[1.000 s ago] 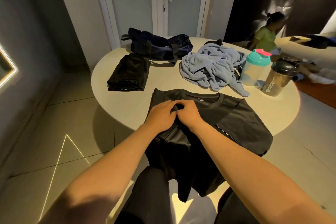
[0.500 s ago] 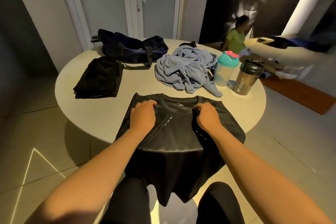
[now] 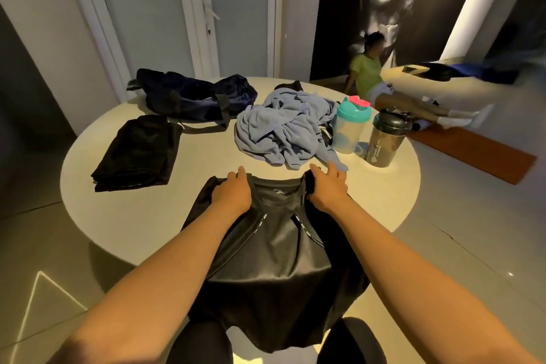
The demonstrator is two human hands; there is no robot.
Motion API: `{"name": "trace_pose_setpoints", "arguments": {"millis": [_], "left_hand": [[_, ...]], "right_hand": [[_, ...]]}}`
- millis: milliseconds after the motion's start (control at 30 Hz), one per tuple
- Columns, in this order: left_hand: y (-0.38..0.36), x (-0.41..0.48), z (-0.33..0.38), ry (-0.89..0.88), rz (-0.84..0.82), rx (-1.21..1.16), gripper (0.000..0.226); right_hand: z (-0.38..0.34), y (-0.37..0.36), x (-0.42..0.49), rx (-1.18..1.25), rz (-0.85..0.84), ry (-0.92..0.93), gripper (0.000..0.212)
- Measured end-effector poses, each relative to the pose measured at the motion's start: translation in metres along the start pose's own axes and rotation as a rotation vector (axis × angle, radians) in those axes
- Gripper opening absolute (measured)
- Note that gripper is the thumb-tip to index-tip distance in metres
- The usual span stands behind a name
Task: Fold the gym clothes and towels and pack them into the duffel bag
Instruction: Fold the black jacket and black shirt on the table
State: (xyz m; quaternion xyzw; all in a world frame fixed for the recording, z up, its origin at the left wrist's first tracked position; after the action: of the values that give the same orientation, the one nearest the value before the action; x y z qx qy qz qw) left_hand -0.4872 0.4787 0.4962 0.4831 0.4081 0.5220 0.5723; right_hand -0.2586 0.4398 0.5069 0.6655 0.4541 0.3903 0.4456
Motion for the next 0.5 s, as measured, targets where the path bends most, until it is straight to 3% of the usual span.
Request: {"name": "trace_pose_setpoints", "arguments": {"millis": [100,233,267,367,500], "left_hand": [[0.007,0.001,-0.003,0.069,0.021,-0.036,0.064],[0.015,0.002,-0.010,0.124,0.089,-0.081,0.036],[0.018,0.002,-0.010,0.132,0.116,-0.120,0.035],[0.030,0.007,-0.006,0.135,0.194,-0.244,0.033],[0.057,0.026,-0.001,0.074,0.316,-0.424,0.026]], "right_hand": [[0.002,-0.010,0.011,0.054,-0.050,-0.014,0.082],[-0.012,-0.014,0.012,0.085,-0.015,0.013,0.022],[-0.018,-0.015,0.010,0.074,-0.012,0.005,0.018],[-0.041,-0.012,0.010,0.076,0.074,0.038,0.024],[-0.081,0.010,0.034,0.274,0.175,0.127,0.027]]}}
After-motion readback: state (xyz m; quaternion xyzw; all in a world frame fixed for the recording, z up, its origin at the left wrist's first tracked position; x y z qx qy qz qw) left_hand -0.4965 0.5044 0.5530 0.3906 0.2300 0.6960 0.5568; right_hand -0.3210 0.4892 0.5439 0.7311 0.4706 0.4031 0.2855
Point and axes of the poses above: each hand's wrist, its own x-axis towards the middle knuckle, its own y-axis out of the back of the hand, z = x × y, the point moved 9 cm from there along x, towards the middle knuckle, and after that the axes turned 10 degrees about z, right-handed, at the moved point
